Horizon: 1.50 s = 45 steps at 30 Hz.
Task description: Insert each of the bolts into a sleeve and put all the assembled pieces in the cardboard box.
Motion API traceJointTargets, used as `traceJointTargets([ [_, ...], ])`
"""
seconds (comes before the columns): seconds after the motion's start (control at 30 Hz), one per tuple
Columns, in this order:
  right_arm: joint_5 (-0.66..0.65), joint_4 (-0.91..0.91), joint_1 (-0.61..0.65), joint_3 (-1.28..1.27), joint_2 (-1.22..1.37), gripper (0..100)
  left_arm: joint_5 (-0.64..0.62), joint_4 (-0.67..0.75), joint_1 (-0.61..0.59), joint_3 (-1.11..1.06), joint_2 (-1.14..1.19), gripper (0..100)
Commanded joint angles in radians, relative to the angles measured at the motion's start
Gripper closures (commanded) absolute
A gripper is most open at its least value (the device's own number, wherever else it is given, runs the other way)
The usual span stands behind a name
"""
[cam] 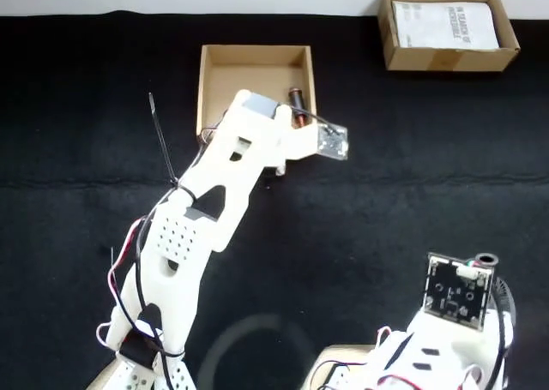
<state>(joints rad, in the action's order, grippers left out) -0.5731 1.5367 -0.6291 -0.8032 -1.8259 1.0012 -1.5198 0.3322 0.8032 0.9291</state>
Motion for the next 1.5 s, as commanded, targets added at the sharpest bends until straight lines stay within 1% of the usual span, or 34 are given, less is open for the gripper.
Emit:
traceJointTargets([
  [0.0, 0.068, -0.099, 0.079, -0.065, -0.001, 99.1, -0.233, -0.127, 0.051, 0.097, -0.159, 99],
  [0.1, 0.311, -0.189, 0.162, -0.120, -0.001, 99.1, -0.436, -0.235, 0.087, 0.188, -0.272, 99],
  [0.17, 0.462, -0.263, 0.246, -0.156, -0.001, 99.1, -0.540, -0.244, 0.088, 0.242, -0.361, 99],
  [0.23, 0.568, -0.329, 0.352, -0.197, -0.001, 99.1, -0.612, -0.242, 0.087, 0.280, -0.458, 99],
  [0.33, 0.672, -0.386, 0.513, -0.232, -0.001, 99.1, -0.752, -0.241, 0.093, 0.329, -0.596, 99],
  [0.47, 0.735, -0.406, 0.737, -0.239, 0.002, 99.1, -0.948, -0.241, 0.094, 0.395, -0.774, 99],
  [0.63, 0.733, -0.400, 1.033, -0.240, 0.007, 99.1, -1.128, -0.241, 0.096, 0.412, -0.977, 99],
  [0.7, 0.733, -0.400, 1.153, -0.240, 0.007, 99.1, -1.174, -0.245, 0.096, 0.406, -1.053, 99],
  [0.8, 0.733, -0.398, 1.288, -0.234, 0.008, 99.1, -1.177, -0.249, 0.096, 0.389, -1.150, 99],
  [0.9, 0.733, -0.346, 1.337, -0.228, 0.008, 99.1, -1.177, -0.249, 0.096, 0.259, -1.262, 99],
  [1.0, 0.677, -0.266, 1.360, -0.228, 0.001, 99.1, -1.178, -0.247, 0.097, 0.016, -1.434, 99],
  [1.1, 0.614, -0.223, 1.366, -0.223, -0.001, 99.1, -1.177, -0.210, 0.147, -0.243, -1.607, 99],
  [1.17, 0.605, -0.220, 1.366, -0.199, -0.001, 99.1, -1.177, -0.109, 0.168, -0.406, -1.702, 99],
  [1.3, 0.601, -0.225, 1.368, -0.166, 0.002, 99.1, -1.177, 0.186, 0.180, -0.736, -1.834, 99],
  [1.37, 0.601, -0.226, 1.368, -0.173, 0.002, 99.1, -1.178, 0.322, 0.203, -0.875, -1.876, 99],
  [1.47, 0.606, -0.255, 1.366, -0.180, 0.001, 99.1, -1.178, 0.482, 0.236, -1.056, -1.902, 99],
])
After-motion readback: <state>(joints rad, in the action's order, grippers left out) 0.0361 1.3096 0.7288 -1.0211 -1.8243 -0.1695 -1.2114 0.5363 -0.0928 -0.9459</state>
